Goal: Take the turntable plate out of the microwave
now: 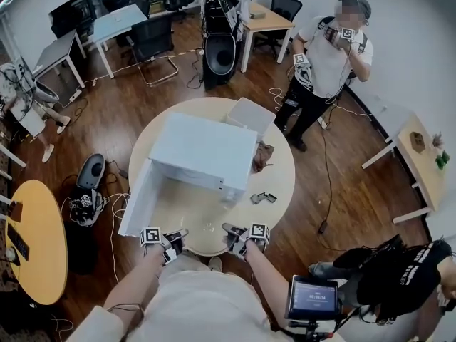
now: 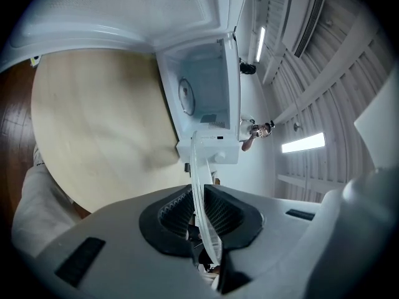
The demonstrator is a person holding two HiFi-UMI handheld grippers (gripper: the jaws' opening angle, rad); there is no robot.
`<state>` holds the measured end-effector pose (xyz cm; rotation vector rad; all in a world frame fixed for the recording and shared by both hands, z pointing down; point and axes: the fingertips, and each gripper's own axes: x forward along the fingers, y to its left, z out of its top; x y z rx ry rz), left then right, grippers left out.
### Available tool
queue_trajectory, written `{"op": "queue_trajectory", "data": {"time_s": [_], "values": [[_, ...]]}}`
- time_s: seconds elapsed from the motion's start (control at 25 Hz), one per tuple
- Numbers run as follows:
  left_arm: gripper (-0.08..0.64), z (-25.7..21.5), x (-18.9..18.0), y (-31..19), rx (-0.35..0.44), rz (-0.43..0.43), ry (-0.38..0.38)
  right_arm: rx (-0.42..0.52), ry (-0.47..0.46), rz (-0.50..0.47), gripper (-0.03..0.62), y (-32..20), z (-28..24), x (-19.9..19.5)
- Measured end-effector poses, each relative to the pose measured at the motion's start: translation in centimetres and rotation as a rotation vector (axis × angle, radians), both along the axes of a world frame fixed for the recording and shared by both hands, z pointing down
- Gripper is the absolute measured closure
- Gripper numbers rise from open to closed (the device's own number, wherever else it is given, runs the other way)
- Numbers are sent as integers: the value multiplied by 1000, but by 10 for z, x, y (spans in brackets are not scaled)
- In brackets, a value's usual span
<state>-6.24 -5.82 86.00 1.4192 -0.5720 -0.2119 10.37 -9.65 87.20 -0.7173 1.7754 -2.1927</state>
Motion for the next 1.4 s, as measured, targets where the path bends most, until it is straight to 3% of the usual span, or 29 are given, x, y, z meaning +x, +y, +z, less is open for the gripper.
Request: {"op": "queue_trajectory", "data": {"time_s": [0.6,1.08,1.4], "values": [[520,31,-12,3,-64,5,-25,-81,46,-18,566,3,34,-12],[520,45,-7,-3,-97,21,-12,-110,69,-13,565,-2,47,-10],[520,58,0,-6,-135,9,-25,-178,75,-10,565,-3,56,-1]]}}
